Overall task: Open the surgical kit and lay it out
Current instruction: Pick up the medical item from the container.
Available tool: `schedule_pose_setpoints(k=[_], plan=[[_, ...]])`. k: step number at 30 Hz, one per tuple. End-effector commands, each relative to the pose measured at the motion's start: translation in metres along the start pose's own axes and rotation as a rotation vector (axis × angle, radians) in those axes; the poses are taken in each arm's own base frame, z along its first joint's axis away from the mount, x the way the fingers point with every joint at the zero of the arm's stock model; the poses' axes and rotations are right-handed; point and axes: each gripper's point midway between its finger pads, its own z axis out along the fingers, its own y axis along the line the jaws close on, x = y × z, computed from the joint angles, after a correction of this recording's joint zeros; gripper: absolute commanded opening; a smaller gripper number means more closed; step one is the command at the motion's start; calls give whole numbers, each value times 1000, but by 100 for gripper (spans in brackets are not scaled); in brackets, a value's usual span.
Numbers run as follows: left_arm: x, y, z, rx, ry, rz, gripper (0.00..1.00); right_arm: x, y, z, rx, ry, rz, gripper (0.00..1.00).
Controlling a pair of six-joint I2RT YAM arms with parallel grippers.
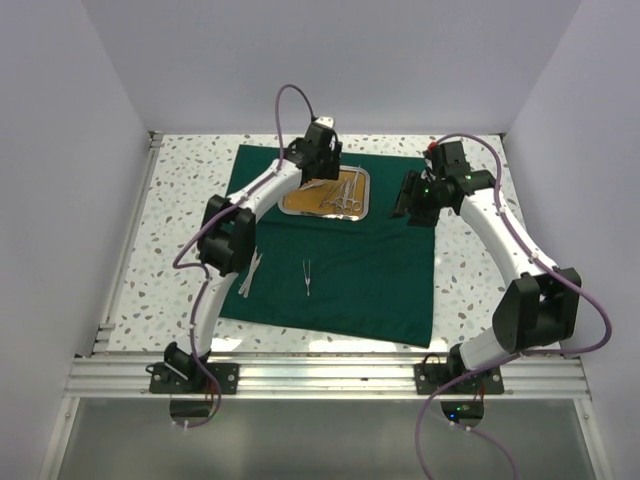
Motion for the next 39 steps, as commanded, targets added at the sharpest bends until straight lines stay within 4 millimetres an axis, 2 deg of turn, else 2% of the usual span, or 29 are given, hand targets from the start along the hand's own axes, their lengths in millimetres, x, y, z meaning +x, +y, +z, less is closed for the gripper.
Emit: schedule_pose_setpoints(k=[1,3,6,9,12,14,15,16,17,21,36,39], plan=[[-60,25,3,40,-144,-20,76,9,-10,-5,40,15,-19,56],[-61,28,11,84,-144,3,76,11,-12,-5,49,20,-20,56],[-51,36,26,113,-121,31,77,12,-17,-2,70,25,-24,56],[-34,31,33,170,-82,60,76,12,-20,3,87,44,-29,56],[-23,18,31,251,-55,83,71,10,-20,8,90,59,-27,56],[-32,9,20,300,-87,93,70,10,-19,11,91,69,-25,56],[-25,10,20,303,-76,96,70,10,-19,12,90,71,-23,56],[-38,5,9,329,-117,98,70,9,-20,14,92,70,-22,56],[-40,3,5,344,-127,104,70,10,-19,15,92,75,-19,56],[-41,3,2,352,-125,127,70,12,-22,17,99,78,-14,56],[27,18,38,277,42,182,60,13,-27,15,121,80,-33,56],[35,21,44,255,61,189,59,13,-27,15,122,81,-37,56]])
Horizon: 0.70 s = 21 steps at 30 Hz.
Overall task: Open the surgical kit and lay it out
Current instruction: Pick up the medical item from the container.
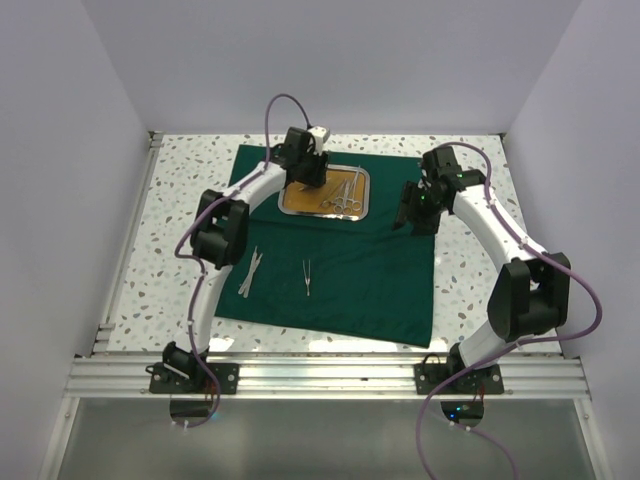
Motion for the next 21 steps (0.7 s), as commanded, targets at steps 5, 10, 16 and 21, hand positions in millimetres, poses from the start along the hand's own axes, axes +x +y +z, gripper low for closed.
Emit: schedule_pose_setpoints(k=[5,10,16,21], plan=[[27,5,12,-25,67,38,54,-8,1,-9,8,-24,-36,56],[33,2,12,-32,82,39,13,-6,0,-9,6,-18,-35,56],[5,-12,-4,-25,27,21,0,-2,0,-9,0,-17,-37,56],[-41,-18,-38,-68,-58,-25,0,-1,4,-11,-26,-21,-35,56]])
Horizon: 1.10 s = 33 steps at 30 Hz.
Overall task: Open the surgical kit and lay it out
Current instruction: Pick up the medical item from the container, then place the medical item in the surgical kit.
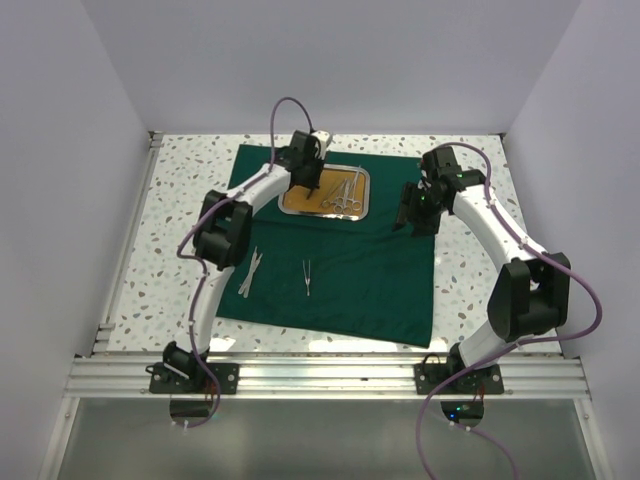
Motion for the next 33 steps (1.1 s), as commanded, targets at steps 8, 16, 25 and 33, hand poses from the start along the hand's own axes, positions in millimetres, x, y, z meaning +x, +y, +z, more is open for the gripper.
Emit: schedule_pose_setpoints(k=[8,16,25,33], plan=[[-93,-6,-138,-126,-173,-165,0,-12,17,-22,-83,-81,-20,55],[0,-23,-193,-242,-16,-261,0,-5,32,-29,-187,-114,30,56],[122,-84,-218,-164,127,-452,0,18,31,-31,-238,-105,43,55],[162,-115,-207,-202,175,-401,0,41,21,-35,-232,-87,21,54]])
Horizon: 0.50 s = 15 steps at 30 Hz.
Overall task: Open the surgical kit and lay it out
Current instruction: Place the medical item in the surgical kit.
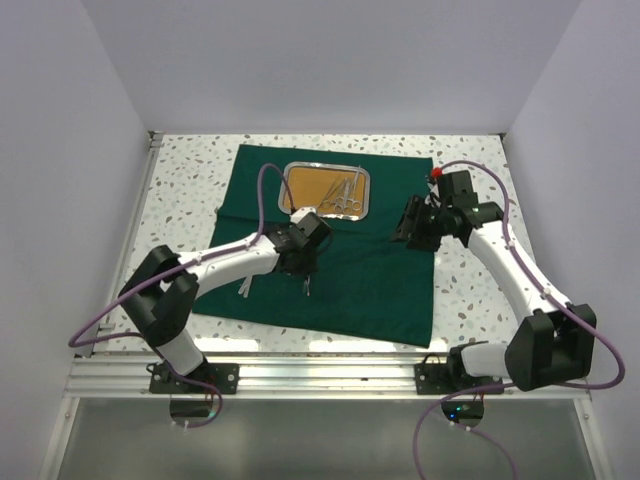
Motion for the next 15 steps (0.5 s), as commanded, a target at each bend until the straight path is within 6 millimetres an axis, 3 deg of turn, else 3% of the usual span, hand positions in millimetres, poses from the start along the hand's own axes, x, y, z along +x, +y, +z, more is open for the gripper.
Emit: schedule_pose_setpoints(k=[1,15], plan=[[-18,-20,-2,24,-85,-73,0,9,6,-4,-48,7,-8,54],[-6,-29,7,52,-85,0,0,7,7,-12,-32,9,-29,53]])
